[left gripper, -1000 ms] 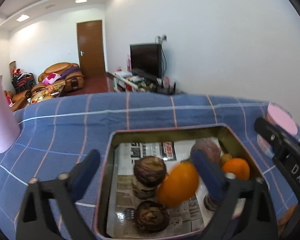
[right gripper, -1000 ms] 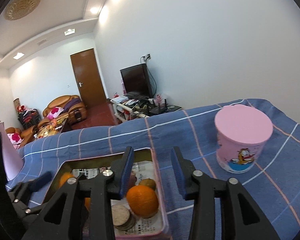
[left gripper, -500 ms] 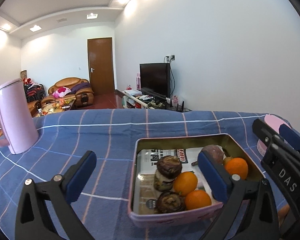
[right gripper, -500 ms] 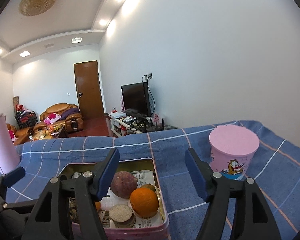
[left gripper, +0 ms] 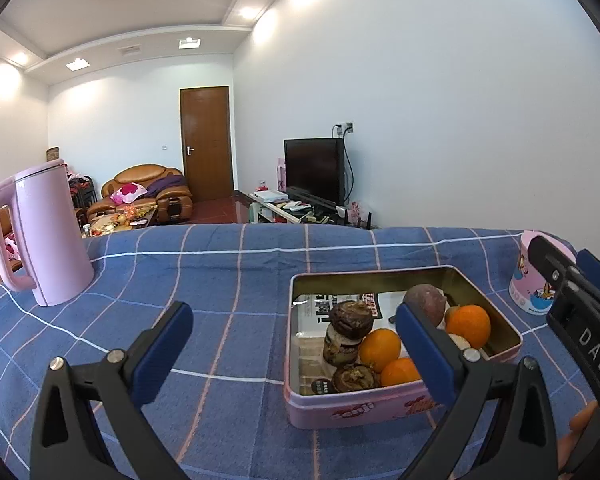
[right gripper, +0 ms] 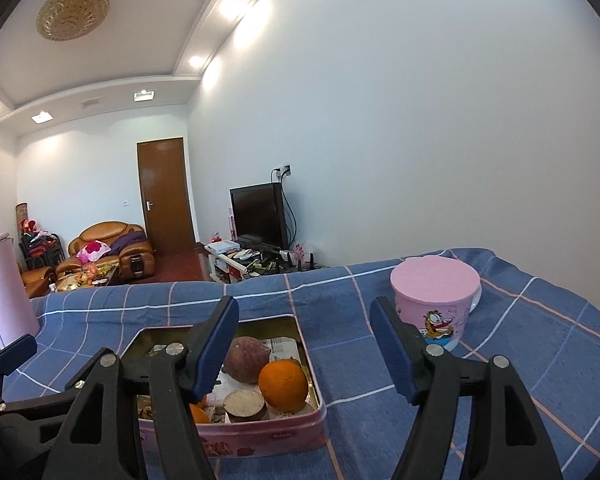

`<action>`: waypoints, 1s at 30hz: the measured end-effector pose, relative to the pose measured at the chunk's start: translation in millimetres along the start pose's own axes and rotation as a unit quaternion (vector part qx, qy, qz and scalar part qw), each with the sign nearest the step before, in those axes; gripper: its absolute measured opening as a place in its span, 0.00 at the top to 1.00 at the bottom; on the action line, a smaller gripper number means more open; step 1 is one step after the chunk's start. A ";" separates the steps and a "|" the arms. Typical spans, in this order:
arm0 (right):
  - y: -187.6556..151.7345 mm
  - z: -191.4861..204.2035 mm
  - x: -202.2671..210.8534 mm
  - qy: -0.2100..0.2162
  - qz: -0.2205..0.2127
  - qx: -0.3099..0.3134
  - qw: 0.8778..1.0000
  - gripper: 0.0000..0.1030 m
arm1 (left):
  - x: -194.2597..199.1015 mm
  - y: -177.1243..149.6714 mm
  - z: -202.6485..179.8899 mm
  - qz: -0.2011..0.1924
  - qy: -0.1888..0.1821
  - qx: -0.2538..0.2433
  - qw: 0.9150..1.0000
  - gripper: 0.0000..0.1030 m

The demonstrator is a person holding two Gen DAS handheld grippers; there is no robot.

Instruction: Organize fruits

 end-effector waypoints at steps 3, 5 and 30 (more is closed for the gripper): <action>1.0 0.1 0.5 -0.003 -0.001 0.000 1.000 0.32 | 0.5 -0.2 0.5 0.000 0.000 -0.001 1.000 0.00; 0.4 -0.2 1.1 -0.003 0.000 0.000 1.000 0.32 | 0.7 -0.8 1.2 0.000 0.001 -0.002 1.000 0.00; -2.3 -1.4 -1.5 -0.006 0.006 0.001 1.000 0.32 | 3.3 -0.7 -0.9 0.002 0.017 -0.015 1.000 0.00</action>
Point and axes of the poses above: each gripper's, at about its wrist camera, not at the fingertips, and x roughly against the way its jaws point, z to its left, y to its top, the point moved 6 cm from there along -x, roughly the way its jaws point, and after that the axes turned 1 degree about -x, right-handed, at the moved point
